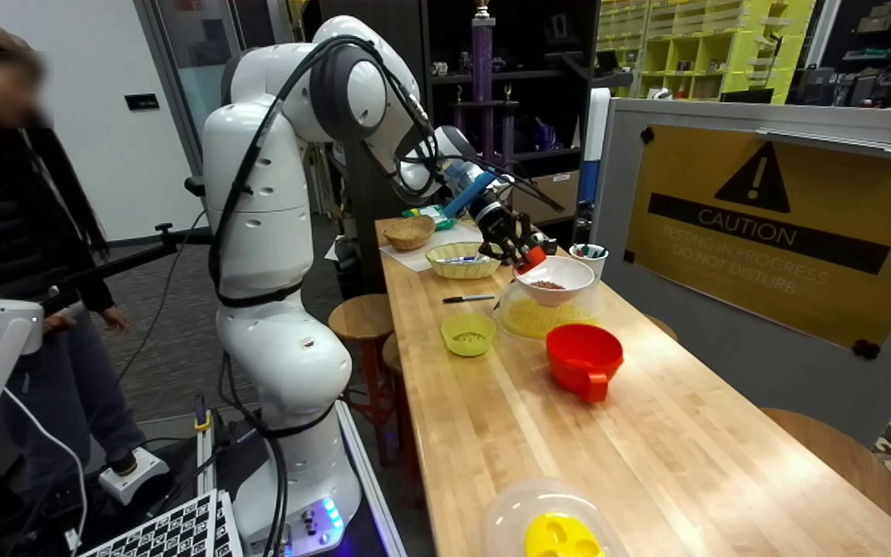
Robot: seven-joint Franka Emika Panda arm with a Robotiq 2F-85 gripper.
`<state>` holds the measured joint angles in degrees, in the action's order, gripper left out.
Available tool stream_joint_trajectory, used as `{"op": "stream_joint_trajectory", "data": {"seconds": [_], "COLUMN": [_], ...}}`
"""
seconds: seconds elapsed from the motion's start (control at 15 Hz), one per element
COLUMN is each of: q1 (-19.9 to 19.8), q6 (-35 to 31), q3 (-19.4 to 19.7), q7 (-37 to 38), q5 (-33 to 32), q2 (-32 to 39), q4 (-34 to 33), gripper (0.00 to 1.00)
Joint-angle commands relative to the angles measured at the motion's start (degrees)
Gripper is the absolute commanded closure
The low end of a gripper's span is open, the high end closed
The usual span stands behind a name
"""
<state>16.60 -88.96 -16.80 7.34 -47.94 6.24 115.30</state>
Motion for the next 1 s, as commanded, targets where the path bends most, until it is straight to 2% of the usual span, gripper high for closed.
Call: {"op": "stream_joint_trajectory", "data": {"seconds": [0.0, 0.33, 0.93], "q1": [0.11, 0.08, -0.41], "q6": [2.22, 2.49, 7.6], "q3": [0.38, 0.62, 2.14], "q7": [-1.87, -1.41, -3.5], "q5": [2.91, 3.02, 5.18], "q2": [1.05, 1.76, 6.48], "q4": [-2.52, -3.46, -8.56], "gripper": [0.96, 0.96, 0.96]}}
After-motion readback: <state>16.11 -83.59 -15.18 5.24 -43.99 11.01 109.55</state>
